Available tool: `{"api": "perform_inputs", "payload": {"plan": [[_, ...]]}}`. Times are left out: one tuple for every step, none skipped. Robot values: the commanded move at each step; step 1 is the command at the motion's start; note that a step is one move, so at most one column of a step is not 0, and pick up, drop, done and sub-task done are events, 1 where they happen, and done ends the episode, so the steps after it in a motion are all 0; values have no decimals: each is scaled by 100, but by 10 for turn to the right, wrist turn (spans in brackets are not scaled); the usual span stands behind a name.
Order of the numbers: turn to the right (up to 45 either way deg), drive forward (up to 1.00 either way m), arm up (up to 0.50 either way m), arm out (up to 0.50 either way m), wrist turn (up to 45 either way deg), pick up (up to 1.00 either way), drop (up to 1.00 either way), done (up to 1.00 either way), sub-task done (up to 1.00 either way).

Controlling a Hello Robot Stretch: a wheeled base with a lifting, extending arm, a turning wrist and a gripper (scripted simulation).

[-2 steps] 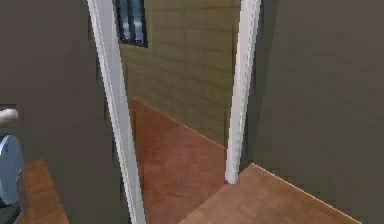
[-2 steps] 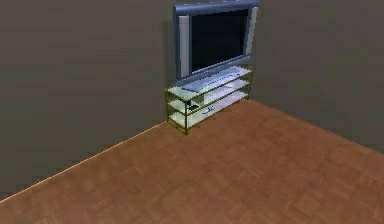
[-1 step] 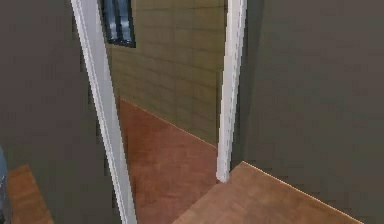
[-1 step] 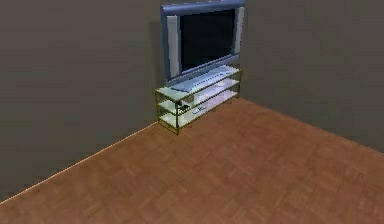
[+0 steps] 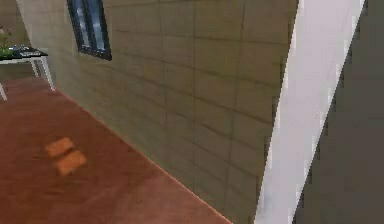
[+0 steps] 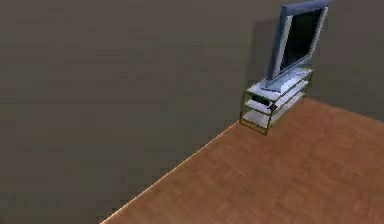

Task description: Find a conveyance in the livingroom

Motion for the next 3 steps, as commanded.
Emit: {"api": "perform_inputs", "payload": {"plan": [[-390, 0, 0, 0, 0, 0, 0, 0, 0], [0, 100, 0, 0, 0, 0, 0, 0, 0], [-120, 0, 0, 0, 0, 0, 0, 0, 0]]}}
